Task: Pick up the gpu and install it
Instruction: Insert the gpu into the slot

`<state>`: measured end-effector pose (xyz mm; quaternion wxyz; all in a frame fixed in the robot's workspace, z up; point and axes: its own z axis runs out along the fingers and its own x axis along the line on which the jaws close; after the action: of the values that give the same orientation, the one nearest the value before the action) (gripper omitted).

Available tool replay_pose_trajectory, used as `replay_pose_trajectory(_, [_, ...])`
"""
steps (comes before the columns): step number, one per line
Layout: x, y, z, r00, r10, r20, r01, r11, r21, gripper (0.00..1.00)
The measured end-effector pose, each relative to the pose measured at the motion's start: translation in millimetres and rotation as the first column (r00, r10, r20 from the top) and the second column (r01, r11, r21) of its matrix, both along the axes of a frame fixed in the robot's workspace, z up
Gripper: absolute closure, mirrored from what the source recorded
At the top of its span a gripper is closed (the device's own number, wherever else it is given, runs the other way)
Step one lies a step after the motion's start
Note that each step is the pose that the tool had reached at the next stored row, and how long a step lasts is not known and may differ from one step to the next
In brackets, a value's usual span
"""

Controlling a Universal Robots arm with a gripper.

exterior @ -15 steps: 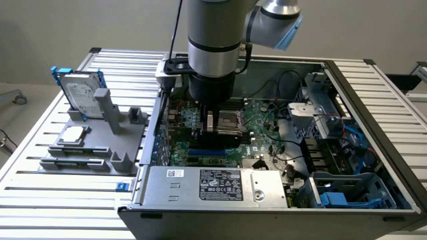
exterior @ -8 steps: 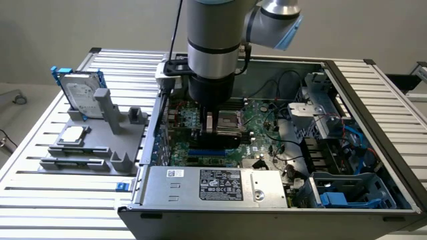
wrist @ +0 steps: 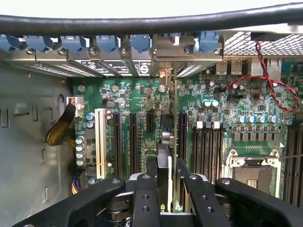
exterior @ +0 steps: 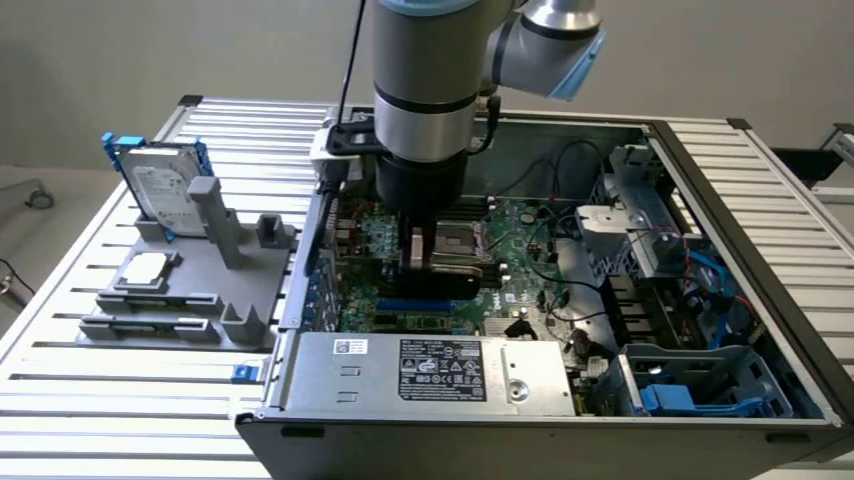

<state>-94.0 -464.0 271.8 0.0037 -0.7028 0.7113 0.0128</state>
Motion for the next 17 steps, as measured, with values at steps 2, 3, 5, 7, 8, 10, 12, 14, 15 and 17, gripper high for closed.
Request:
replay_pose_trajectory(2, [-0.6, 0.0, -0.8, 1.0000, -0.007, 0.0000, 0.007, 1.0000, -0.0002, 0.74])
replay_pose_trajectory(3, [-1.0, 0.0, -1.1, 0.9999, -0.010, 0.0000, 0.010, 0.9999, -0.0002, 0.74])
replay_pose_trajectory(5, [-1.4, 0.0, -1.7, 0.9999, -0.015, -0.0001, 0.015, 0.9999, -0.0002, 0.74])
replay_pose_trajectory(7, [-1.5, 0.0, -2.1, 0.9998, -0.019, -0.0001, 0.019, 0.9998, -0.0001, 0.74])
replay_pose_trajectory(8, [-1.5, 0.0, -2.4, 0.9998, -0.020, -0.0001, 0.020, 0.9998, 0.0000, 0.74])
replay_pose_trajectory(10, [-1.5, 0.0, -2.8, 0.9997, -0.023, -0.0001, 0.023, 0.9997, -0.0001, 0.74])
replay_pose_trajectory(12, [-1.6, 0.0, -3.3, 0.9996, -0.027, -0.0001, 0.027, 0.9996, -0.0001, 0.74])
replay_pose_trajectory(14, [-1.6, 0.0, -3.8, 0.9995, -0.031, 0.0001, 0.031, 0.9995, -0.0001, 0.74])
replay_pose_trajectory(15, [-1.6, 0.0, -4.1, 0.9995, -0.032, 0.0000, 0.032, 0.9995, -0.0001, 0.74])
replay_pose_trajectory(17, [-1.6, 0.0, -4.8, 0.9994, -0.036, 0.0000, 0.036, 0.9994, 0.0000, 0.74])
